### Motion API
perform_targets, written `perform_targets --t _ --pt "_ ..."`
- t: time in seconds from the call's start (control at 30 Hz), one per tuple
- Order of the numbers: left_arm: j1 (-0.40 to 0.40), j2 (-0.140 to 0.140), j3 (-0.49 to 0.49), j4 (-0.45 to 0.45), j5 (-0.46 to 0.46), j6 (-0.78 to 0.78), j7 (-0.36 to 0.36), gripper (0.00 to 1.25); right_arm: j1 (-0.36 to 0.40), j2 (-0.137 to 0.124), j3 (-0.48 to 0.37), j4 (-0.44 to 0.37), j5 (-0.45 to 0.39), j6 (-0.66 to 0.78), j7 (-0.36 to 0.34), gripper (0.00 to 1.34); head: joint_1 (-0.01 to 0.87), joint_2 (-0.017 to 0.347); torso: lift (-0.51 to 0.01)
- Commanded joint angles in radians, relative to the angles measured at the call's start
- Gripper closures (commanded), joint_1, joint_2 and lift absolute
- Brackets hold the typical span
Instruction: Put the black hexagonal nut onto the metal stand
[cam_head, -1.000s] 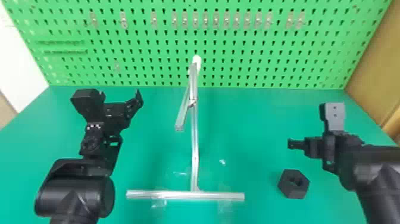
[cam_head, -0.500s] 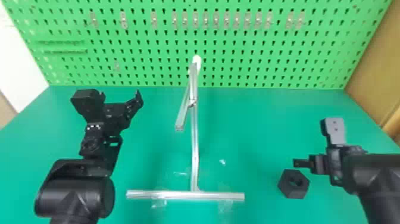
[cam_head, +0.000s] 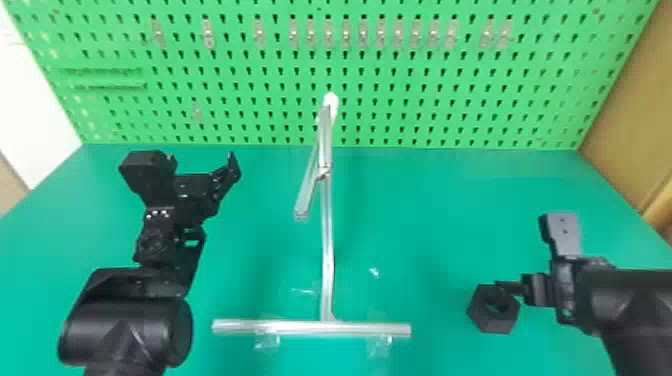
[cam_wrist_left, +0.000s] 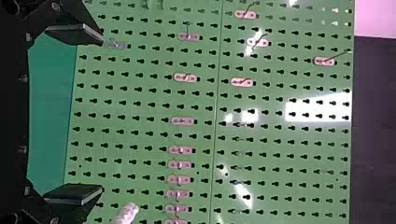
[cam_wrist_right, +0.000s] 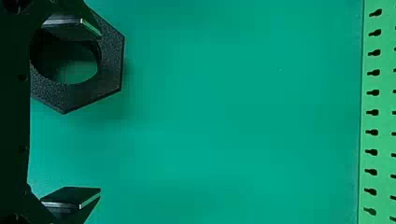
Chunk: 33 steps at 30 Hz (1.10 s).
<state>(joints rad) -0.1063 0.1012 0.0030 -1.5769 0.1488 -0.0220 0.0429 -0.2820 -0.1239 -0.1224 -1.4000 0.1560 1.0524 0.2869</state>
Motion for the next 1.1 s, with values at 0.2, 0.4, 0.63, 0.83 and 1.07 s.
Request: perform_targets --t 0.2,0.4,0.63,0.83,1.07 --pt "0.000 0.000 0.000 0.000 0.000 0.001 0.000 0.15 0.000 0.004 -0.009 0.045 -0.006 -0.038 0.000 0.12 0.693 0.081 -0.001" --pt "0.000 0.000 0.002 0.000 0.000 -0.001 0.000 0.15 -0.002 0.006 -0.011 0.072 -0.010 -0.057 0.000 0.12 0.693 0.081 -0.001" --pt "-0.003 0.000 0.002 0.000 0.000 0.001 0.000 0.15 -0.005 0.006 -0.017 0.099 -0.010 -0.072 0.000 0.12 0.693 0.081 -0.001" --pt "-0.003 0.000 0.003 0.000 0.000 0.001 0.000 0.15 0.000 0.006 -0.022 0.111 -0.012 -0.085 0.000 0.13 0.693 0.081 -0.001" --pt "-0.003 0.000 0.002 0.000 0.000 -0.001 0.000 0.15 0.004 0.006 -0.025 0.124 -0.015 -0.118 0.000 0.13 0.693 0.081 -0.001"
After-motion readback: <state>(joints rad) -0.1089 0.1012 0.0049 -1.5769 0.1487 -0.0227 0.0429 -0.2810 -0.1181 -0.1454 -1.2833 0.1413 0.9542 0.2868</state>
